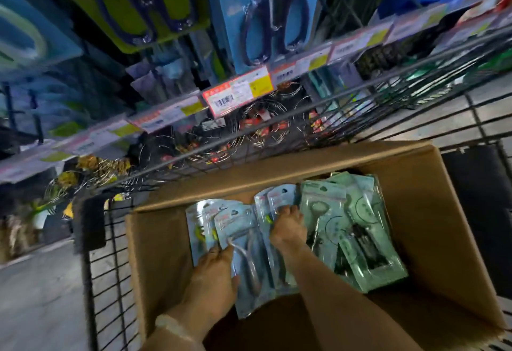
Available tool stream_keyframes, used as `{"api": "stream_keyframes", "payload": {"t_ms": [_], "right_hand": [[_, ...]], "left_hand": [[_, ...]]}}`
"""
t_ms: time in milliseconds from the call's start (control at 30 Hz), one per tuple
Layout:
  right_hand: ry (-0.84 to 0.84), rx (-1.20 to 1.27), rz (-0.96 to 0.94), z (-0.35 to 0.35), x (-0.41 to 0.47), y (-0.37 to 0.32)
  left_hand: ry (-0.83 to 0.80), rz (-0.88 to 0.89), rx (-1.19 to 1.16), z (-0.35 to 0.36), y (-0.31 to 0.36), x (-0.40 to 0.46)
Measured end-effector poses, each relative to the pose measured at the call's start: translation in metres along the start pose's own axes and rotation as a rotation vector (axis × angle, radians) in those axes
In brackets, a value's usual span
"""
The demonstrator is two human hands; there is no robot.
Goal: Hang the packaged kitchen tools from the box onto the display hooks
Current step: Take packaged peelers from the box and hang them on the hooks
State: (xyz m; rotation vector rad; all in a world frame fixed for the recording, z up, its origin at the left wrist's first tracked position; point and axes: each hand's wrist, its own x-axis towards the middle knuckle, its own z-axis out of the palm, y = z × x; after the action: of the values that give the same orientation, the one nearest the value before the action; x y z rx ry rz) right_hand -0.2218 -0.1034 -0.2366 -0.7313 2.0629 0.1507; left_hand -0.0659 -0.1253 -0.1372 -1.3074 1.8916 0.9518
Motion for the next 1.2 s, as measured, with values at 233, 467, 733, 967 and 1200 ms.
{"api": "stream_keyframes", "payload": {"t_ms": [233, 467, 733, 967, 1200], "right_hand": [[-0.104, -0.113, -0.220, 0.028, -0.040, -0.022], [-0.118, 0.032, -0.135, 0.023, -0.022, -0.023], [-0.167, 0.054, -0.046, 0.025, -0.012, -0.019], [-0.235, 0.205, 0.103, 0.024, -0.012, 0.001], [-0.214, 0.276, 0.127, 0.028, -0.024, 0.000]], "left_hand": [[0.025, -0.031, -0.036, 0.001, -0.006, 0.003], [0.034, -0.048, -0.080, -0.002, -0.012, 0.004], [0.016, -0.062, -0.103, 0.004, -0.011, 0.001], [0.007, -0.063, -0.136, 0.003, -0.011, 0.002], [-0.095, -0.116, -0.183, 0.006, -0.003, 0.003]]}}
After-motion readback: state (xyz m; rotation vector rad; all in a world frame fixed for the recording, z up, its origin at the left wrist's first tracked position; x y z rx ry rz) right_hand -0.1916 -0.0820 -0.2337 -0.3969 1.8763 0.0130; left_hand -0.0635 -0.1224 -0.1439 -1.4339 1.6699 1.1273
